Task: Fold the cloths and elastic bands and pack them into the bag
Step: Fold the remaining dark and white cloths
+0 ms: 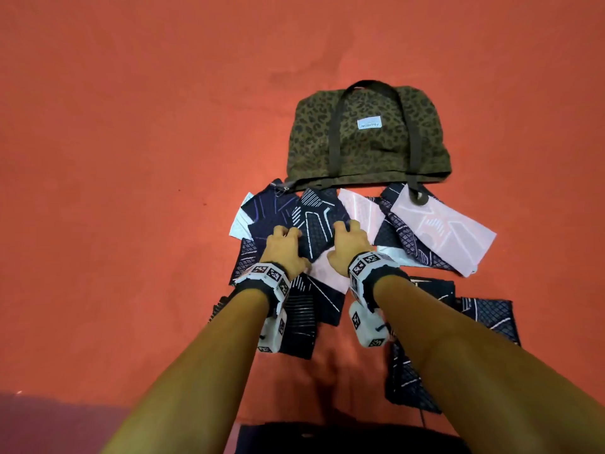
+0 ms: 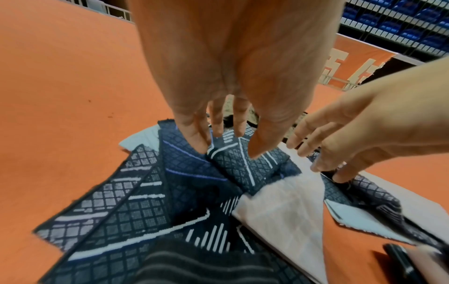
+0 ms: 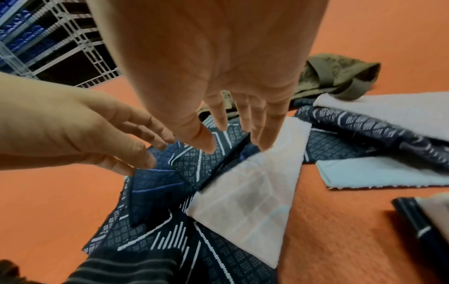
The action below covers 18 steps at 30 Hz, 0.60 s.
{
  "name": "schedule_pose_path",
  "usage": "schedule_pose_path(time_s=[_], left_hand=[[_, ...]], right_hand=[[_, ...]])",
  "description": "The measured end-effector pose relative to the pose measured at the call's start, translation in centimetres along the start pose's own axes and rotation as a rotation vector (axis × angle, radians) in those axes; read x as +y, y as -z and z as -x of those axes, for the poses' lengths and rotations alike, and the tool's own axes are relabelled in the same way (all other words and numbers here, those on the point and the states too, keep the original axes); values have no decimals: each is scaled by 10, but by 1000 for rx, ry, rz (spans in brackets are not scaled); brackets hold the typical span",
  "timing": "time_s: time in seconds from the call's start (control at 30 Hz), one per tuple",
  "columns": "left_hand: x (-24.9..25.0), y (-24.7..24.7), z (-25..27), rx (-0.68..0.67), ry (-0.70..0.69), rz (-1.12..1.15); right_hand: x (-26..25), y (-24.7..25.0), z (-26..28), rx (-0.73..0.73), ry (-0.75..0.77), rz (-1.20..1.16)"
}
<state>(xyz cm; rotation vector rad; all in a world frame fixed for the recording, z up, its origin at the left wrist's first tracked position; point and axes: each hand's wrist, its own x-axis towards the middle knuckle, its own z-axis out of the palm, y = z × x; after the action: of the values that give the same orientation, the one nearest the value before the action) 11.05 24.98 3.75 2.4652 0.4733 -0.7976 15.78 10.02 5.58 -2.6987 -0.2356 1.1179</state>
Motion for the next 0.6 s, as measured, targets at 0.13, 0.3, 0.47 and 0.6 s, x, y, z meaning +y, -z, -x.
schedule_pose_path(time_s=[0.13,0.3,0.47,0.6], left_hand=[[6,-8,-15,2,21,-75],[17,-14,-37,32,42,-103],[25,-18,-44,17,61,-188],[26,-10,-39,23,43,-155]], right_hand=[[6,0,-16,-9,-42,-106],[11,4,-32,-17,33,-209],[7,5,-38,0,123,-358],[-1,4,-36,-20,150,-296]])
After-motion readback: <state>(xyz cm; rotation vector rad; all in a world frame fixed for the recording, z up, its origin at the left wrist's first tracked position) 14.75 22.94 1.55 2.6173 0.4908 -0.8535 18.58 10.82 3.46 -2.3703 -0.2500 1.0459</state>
